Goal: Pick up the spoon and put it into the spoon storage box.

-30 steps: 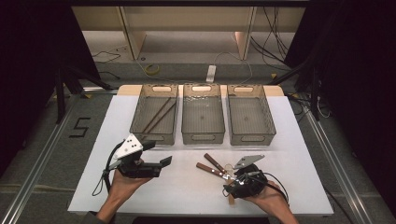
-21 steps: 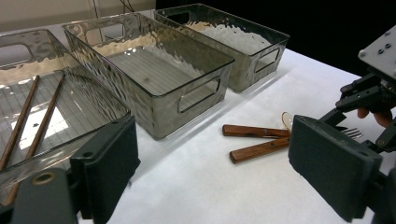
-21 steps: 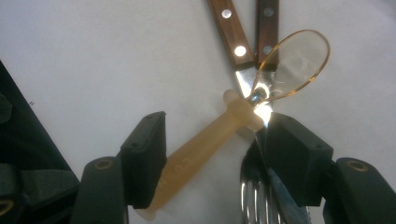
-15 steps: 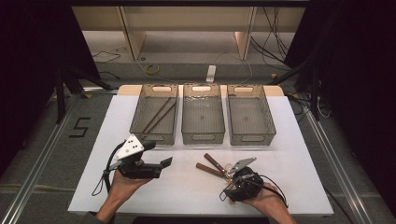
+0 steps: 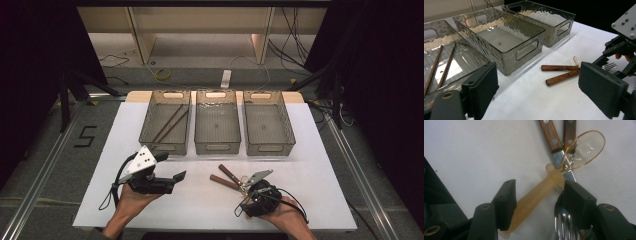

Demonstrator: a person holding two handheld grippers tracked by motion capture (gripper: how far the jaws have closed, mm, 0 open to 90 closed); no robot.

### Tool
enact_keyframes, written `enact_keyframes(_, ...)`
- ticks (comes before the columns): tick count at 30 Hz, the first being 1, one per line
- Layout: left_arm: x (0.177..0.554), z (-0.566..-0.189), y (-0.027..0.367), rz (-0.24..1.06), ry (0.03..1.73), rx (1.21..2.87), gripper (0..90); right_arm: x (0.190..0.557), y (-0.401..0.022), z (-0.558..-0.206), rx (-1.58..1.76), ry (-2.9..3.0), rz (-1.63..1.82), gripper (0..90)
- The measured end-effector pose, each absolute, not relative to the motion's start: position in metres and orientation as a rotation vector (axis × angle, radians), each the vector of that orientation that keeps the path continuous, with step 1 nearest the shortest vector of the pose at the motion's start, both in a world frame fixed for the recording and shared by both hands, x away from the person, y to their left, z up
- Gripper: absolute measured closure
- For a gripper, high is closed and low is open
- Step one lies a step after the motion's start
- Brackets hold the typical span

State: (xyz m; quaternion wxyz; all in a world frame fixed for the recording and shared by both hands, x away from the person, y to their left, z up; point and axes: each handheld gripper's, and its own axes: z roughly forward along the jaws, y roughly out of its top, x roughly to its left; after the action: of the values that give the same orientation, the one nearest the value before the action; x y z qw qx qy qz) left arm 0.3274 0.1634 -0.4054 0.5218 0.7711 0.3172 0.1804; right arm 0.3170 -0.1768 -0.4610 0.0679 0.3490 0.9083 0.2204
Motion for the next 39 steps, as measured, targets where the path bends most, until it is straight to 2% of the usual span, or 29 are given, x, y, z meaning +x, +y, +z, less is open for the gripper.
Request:
enact_keyframes(5, 0.327, -0.406, 0.162, 0.433, 0.756, 1.855, 15.6, 0.315, -0.176, -0.461, 1.039, 2.741, 0.654, 47.5)
enact_keyframes(20, 0.327, -0.407, 0.16, 0.44, 0.747, 1.878, 15.9, 0.31, -0.166, -0.465, 1.003, 2.798, 0.648, 63.3)
enact_keyframes(25, 0.327, -0.407, 0.16, 0.446, 0.746, 1.882, 15.9, 0.309, -0.165, -0.466, 0.996, 2.786, 0.647, 74.5)
enact_keyframes(39, 0.327, -0.407, 0.164, 0.446, 0.773, 1.846, 16.2, 0.315, -0.174, -0.451, 0.982, 2.696, 0.776, 75.7)
